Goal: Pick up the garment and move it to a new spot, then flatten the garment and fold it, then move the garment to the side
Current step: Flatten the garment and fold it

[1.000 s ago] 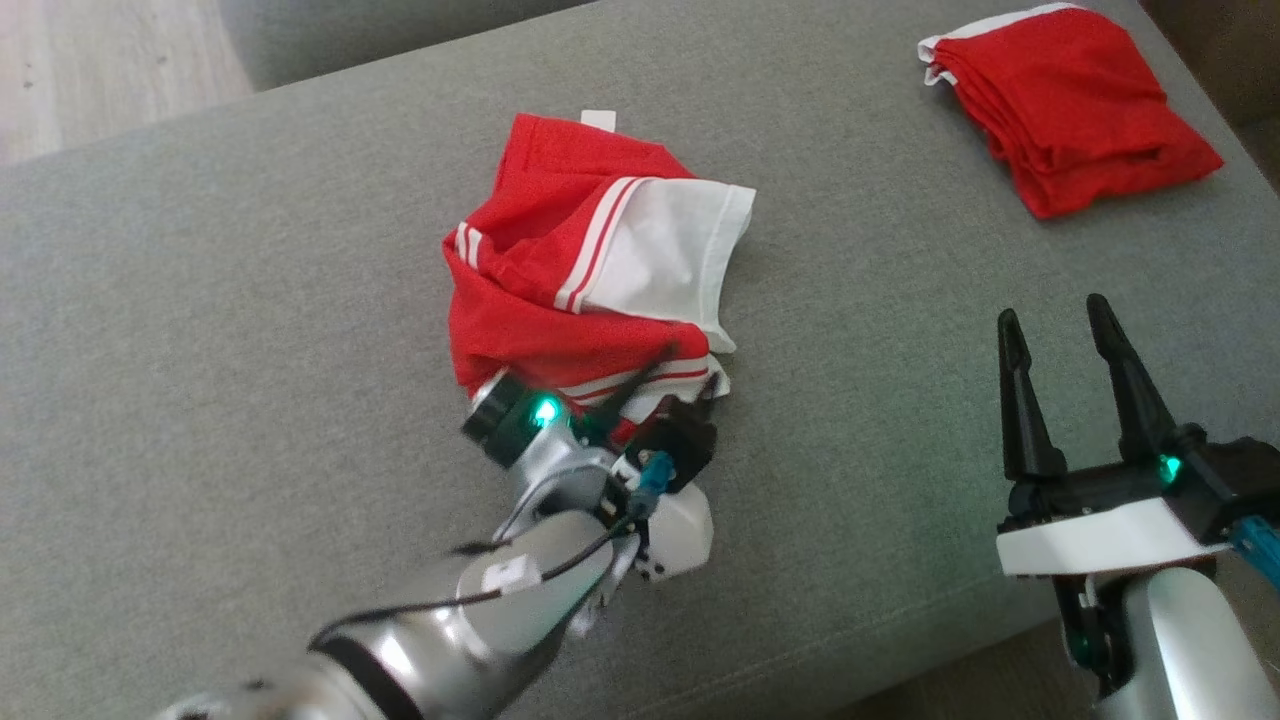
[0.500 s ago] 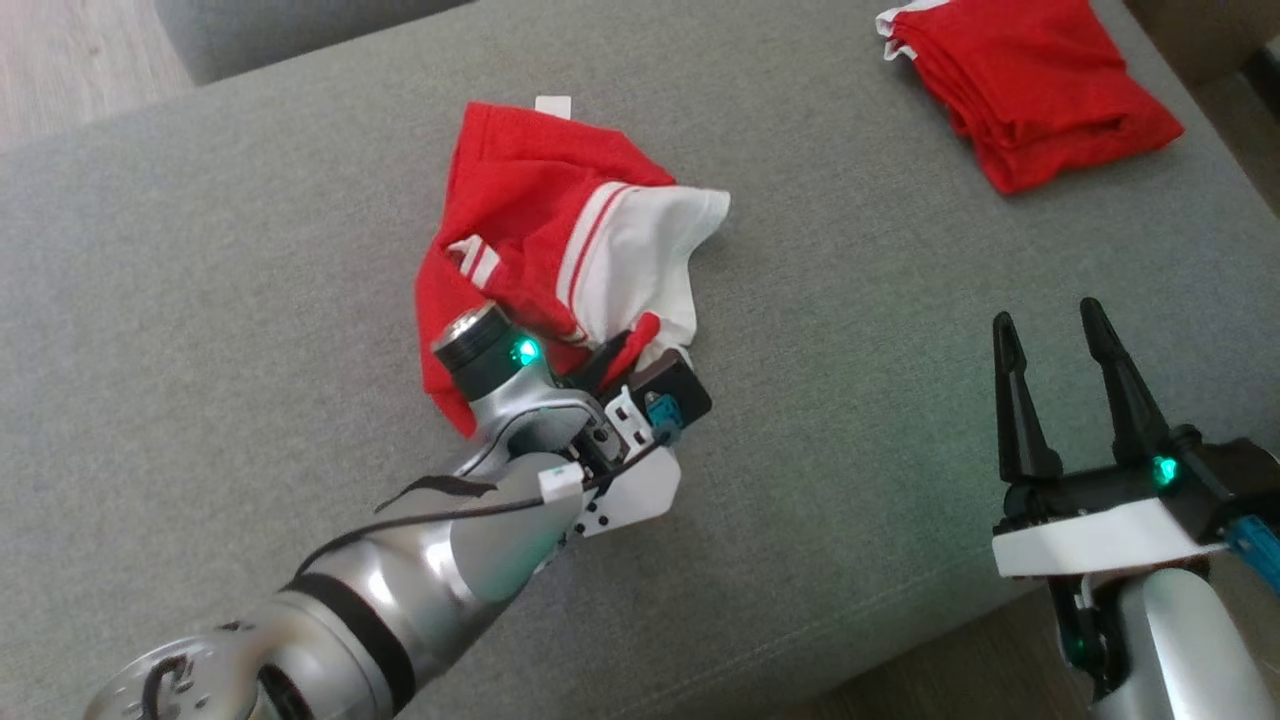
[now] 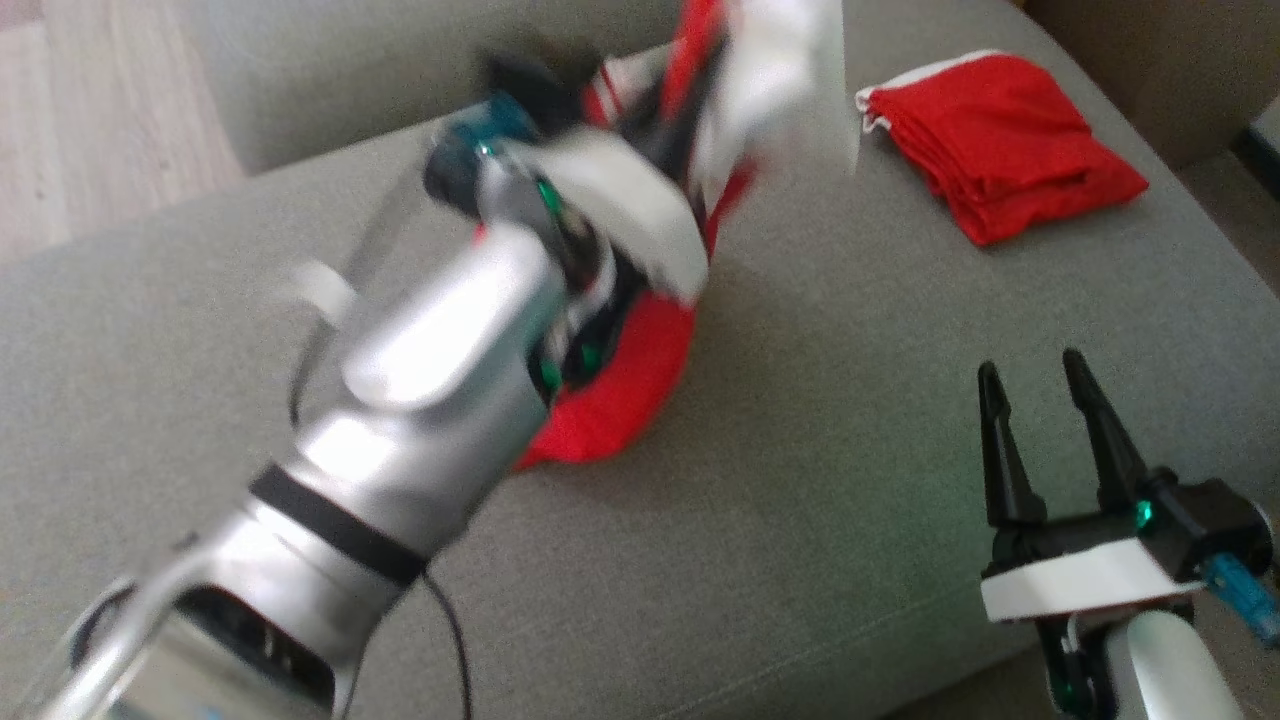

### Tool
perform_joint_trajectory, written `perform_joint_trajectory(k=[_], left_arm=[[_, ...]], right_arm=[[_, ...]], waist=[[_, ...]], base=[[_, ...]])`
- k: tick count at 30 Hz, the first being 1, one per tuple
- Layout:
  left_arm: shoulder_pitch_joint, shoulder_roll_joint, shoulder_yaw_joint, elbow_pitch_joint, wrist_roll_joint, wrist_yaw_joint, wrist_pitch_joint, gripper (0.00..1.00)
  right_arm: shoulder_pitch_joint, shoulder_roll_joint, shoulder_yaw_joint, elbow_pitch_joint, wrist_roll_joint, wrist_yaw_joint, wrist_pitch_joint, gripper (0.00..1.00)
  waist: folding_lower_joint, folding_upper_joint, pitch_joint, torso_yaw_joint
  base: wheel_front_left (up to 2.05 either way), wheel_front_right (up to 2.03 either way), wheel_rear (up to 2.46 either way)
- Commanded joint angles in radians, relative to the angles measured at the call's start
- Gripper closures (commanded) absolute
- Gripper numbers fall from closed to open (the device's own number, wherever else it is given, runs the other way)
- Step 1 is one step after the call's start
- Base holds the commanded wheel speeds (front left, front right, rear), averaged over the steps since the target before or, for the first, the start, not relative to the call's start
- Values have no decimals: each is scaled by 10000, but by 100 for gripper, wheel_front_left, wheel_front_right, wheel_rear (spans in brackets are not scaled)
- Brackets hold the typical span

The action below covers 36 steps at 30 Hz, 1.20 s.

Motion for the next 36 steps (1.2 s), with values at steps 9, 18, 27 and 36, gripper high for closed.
perform_joint_trajectory(k=[9,18,27,36], left_arm=[[1439,111,935,388,-2273,-36,-511,100],[5472,433,2154,-212,-10,825,-635,100],[8241,711,4335,-2137,3037,2166,-638,0],[9038,852,4255,-3752,4730,1795,-633,0]], right_arm=[[245,125,214,-353,-189,-7,-109,0],[432,-109,-41,-489,-162,-7,-109,0],[661,-255,-110,-581,-135,-7,-109,0],[702,-343,5,-568,-115,-7,-109,0]], waist=[[0,0,-723,474],[0,0,-420,1046],[0,0,-302,1764],[0,0,-358,2017]], base=[[0,0,0],[0,0,0],[0,0,0],[0,0,0]])
